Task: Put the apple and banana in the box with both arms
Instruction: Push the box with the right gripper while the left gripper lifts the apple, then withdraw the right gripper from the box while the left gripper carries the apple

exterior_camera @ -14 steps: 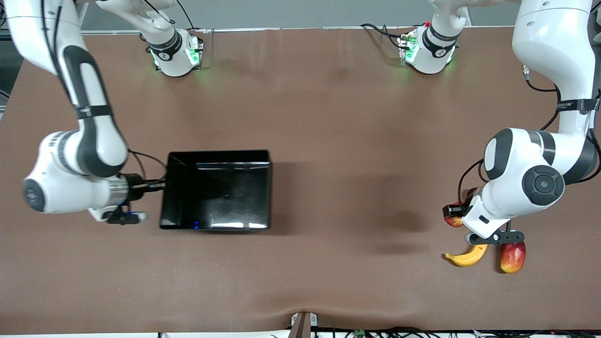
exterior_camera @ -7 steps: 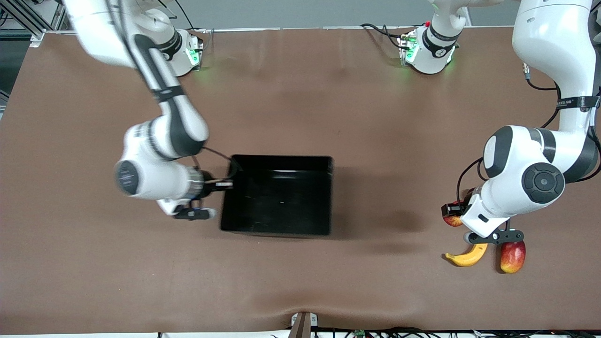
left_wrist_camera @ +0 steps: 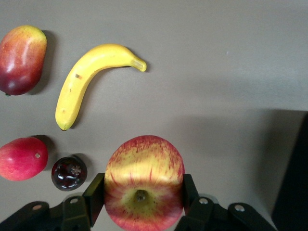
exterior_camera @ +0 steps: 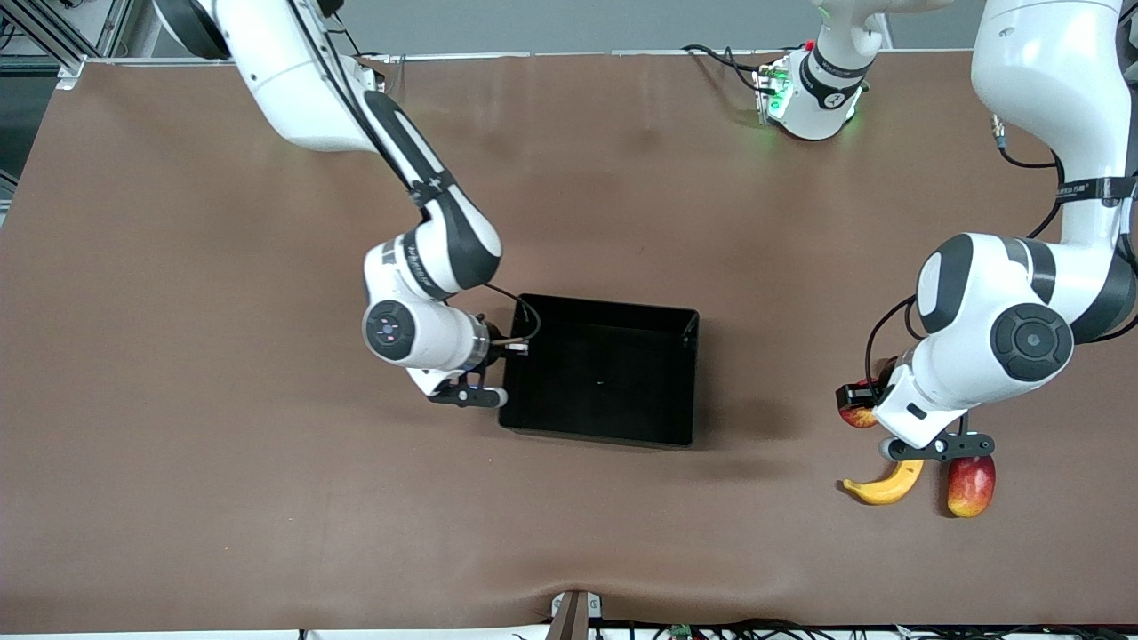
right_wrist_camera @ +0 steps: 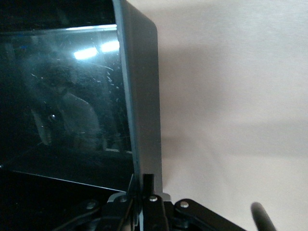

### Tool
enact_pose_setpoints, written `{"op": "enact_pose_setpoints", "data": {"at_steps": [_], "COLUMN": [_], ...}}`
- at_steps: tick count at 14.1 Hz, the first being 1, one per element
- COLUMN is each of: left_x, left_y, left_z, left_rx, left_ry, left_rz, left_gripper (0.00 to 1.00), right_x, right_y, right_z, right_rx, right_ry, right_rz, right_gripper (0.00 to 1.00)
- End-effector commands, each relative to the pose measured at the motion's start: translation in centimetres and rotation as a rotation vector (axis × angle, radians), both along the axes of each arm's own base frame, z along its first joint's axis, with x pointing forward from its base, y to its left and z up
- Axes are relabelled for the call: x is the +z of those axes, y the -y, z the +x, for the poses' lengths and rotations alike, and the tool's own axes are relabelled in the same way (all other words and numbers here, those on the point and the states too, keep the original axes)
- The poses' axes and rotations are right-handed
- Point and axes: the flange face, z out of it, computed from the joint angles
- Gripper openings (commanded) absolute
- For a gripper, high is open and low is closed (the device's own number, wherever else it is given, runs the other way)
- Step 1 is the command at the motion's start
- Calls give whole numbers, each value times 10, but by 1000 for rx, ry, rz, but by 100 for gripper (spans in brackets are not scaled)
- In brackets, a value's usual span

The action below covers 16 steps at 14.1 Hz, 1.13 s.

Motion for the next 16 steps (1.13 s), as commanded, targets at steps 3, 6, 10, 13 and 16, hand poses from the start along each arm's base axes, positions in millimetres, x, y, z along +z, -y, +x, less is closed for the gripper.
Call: {"op": "enact_pose_setpoints", "data": {"at_steps": [3,6,10,13,16], "left_x": [37,43,41,43,41], "left_y": [4,9,11,36,63], "left_z": [-11,-14,-14,-19,-25], "left_rx": [7,1,-5,-9,15], "left_ry": [10,8,7,10,10], "left_rz": [18,15,20,12,9], "left_gripper": [0,0,0,0,0], "right_x": [26,76,147,196,225], "right_y": [2,35,106,181,278], "right_z": [19,48,79,87,88], "right_rx": [-21,-37,-15,-75,-172], "right_ry": [53,45,70,73,17], "right_rz": [35,52,-63,-108,-129], "right_gripper": [100,100,100,100,100]}}
